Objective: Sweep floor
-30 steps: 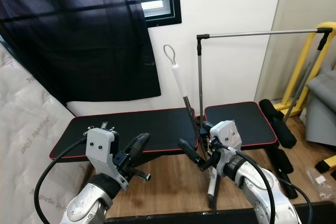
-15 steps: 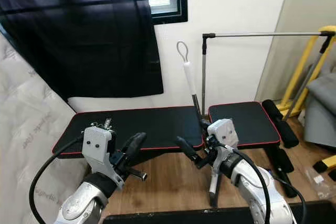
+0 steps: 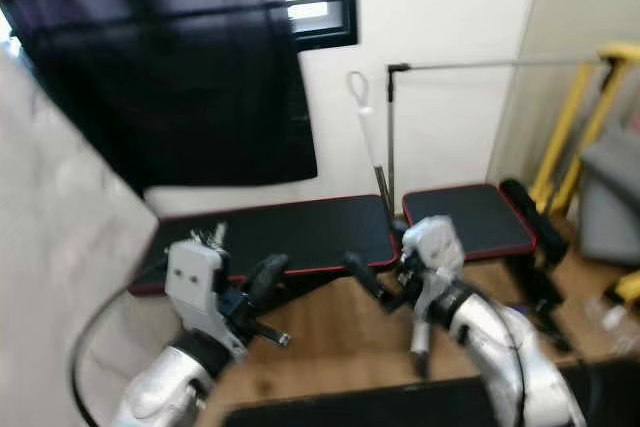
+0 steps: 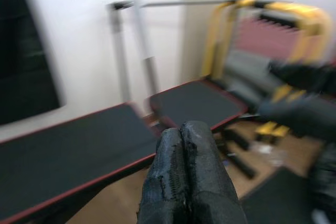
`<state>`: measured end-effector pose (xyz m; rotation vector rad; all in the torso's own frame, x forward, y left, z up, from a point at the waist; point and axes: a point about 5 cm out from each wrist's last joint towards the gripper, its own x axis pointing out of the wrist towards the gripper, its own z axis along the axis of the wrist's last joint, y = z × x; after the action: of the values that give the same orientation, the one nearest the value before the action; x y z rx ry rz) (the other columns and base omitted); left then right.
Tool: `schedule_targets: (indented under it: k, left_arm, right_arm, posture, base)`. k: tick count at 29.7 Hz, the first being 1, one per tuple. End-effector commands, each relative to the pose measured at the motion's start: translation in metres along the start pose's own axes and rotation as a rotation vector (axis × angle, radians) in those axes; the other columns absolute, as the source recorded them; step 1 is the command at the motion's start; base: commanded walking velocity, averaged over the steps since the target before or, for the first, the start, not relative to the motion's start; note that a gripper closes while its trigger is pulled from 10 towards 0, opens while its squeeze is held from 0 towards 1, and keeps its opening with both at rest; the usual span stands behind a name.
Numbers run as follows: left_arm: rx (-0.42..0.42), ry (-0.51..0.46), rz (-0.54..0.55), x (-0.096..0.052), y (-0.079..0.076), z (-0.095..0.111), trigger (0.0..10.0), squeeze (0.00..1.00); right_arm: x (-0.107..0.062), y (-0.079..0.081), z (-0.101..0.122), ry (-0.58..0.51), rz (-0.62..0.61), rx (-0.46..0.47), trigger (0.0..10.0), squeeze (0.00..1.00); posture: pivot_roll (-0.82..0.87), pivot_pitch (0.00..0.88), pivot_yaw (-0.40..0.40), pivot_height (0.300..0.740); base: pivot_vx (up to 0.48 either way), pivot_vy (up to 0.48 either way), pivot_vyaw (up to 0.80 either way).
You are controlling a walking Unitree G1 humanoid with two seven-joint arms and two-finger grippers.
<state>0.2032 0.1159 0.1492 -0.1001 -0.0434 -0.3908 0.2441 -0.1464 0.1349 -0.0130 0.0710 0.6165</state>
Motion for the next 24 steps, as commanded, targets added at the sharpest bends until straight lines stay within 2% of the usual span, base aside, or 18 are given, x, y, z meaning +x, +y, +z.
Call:
schedule_targets:
  k: [1,8,19,22,24]
  left_arm:
    - [0.008,0.037,0.019,-0.003,0.0045,-0.0057,10.0,0.0]
    - [0.01,0.04,0.02,-0.0036,0.0049,-0.0054,10.0,0.0]
    - [0.01,0.031,0.041,-0.0055,0.0068,-0.0025,10.0,0.0]
    - [-0.004,0.021,0.069,-0.0048,0.0097,0.0002,10.0,0.0]
    - [-0.008,0.016,0.076,-0.0042,0.0107,0.0014,10.0,0.0]
  right_arm:
    - [0.0016,0.003,-0.0007,0.003,0.004,0.003,10.0,0.0]
    - [0.0017,0.0039,0.0004,0.002,0.002,-0.002,10.0,0.0]
    - [0.0046,0.002,0.0031,0.002,-0.034,-0.006,10.0,0.0]
    - [0.0065,0.001,0.0039,0.003,-0.051,-0.009,10.0,0.0]
    - [0.007,0.0006,0.0044,0.001,-0.055,-0.009,10.0,0.0]
  posture:
    - [-0.11,0.0,0.006,0.74]
    - [-0.1,0.0,0.009,0.74]
    - [-0.1,0.0,0.011,0.74]
    - [-0.11,0.0,0.009,0.74]
    - [-0.11,0.0,0.009,0.74]
  base:
    - [0.0,0.296,0.0]
    - [0.0,0.291,0.0]
    - [0.0,0.0,-0.08]
    - [0.341,0.0,-0.8]
    - [0.439,0.0,0.0]
